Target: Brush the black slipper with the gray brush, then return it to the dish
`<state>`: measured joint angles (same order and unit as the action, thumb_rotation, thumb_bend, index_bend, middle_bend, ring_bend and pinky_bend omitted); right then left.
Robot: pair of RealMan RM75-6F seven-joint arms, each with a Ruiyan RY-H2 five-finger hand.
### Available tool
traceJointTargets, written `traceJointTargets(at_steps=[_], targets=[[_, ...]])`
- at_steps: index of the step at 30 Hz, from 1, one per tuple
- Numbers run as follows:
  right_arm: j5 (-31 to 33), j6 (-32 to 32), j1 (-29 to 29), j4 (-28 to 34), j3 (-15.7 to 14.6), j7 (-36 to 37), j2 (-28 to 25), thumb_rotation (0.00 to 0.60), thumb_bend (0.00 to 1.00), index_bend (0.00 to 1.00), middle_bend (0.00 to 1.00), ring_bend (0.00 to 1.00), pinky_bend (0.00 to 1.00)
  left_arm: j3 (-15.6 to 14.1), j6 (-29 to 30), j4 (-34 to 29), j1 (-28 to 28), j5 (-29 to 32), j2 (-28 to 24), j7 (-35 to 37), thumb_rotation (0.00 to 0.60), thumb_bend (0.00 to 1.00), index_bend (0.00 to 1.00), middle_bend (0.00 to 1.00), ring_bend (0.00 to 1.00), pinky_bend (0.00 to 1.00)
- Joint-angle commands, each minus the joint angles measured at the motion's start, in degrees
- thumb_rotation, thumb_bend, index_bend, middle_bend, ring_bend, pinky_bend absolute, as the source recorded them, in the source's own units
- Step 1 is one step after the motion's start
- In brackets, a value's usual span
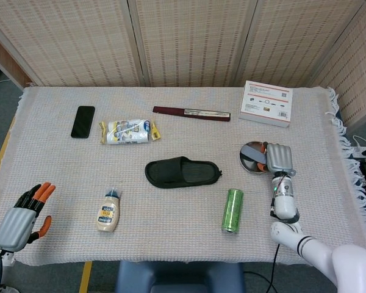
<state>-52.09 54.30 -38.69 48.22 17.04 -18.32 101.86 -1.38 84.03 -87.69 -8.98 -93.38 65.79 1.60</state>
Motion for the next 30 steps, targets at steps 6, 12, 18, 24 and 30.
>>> traceJointTargets(at_steps=[6, 12, 18, 24, 30], targets=[[-3.6, -1.4, 0.4, 1.2, 0.6, 7.4, -1.3, 0.6, 0.52, 0.89, 0.56, 0.5, 0.86, 0.0, -0.1, 0.0, 0.0, 0.1, 0.0, 0.0, 0.6, 0.54, 0.0, 0.0, 0.0, 0.14], [-9.8, -3.9, 0.3, 4.6, -0.3, 16.8, -5.9, 0.6, 0.53, 0.89, 0.56, 0.5, 0.86, 0.1, -0.2, 0.1, 0.0, 0.3, 0.1, -0.2, 0.6, 0.54, 0.0, 0.0, 0.0, 0.14], [-22.5, -9.2, -1.5, 12.4, -5.4, 27.8, -14.7, 0.6, 0.52, 0.89, 0.56, 0.5, 0.86, 0.3, -0.5, 0.1, -0.1, 0.7, 0.3, -0.6, 0.6, 0.54, 0.0, 0.0, 0.0, 0.14], [-32.7, -9.0, -4.4, 18.9, -9.4, 30.4, -19.4, 0.6, 0.53, 0.89, 0.56, 0.5, 0.86, 0.3, -0.7, 0.0, -0.2, 0.9, 0.5, -1.1, 0.6, 0.54, 0.0, 0.0, 0.0, 0.14], [-33.1, -10.2, -6.9, 21.4, -9.8, 23.1, -19.0, 0.6, 0.53, 0.89, 0.56, 0.5, 0.86, 0.1, -0.3, -0.3, -0.1, 0.2, 0.4, -1.1, 0.6, 0.54, 0.0, 0.0, 0.0, 0.14]])
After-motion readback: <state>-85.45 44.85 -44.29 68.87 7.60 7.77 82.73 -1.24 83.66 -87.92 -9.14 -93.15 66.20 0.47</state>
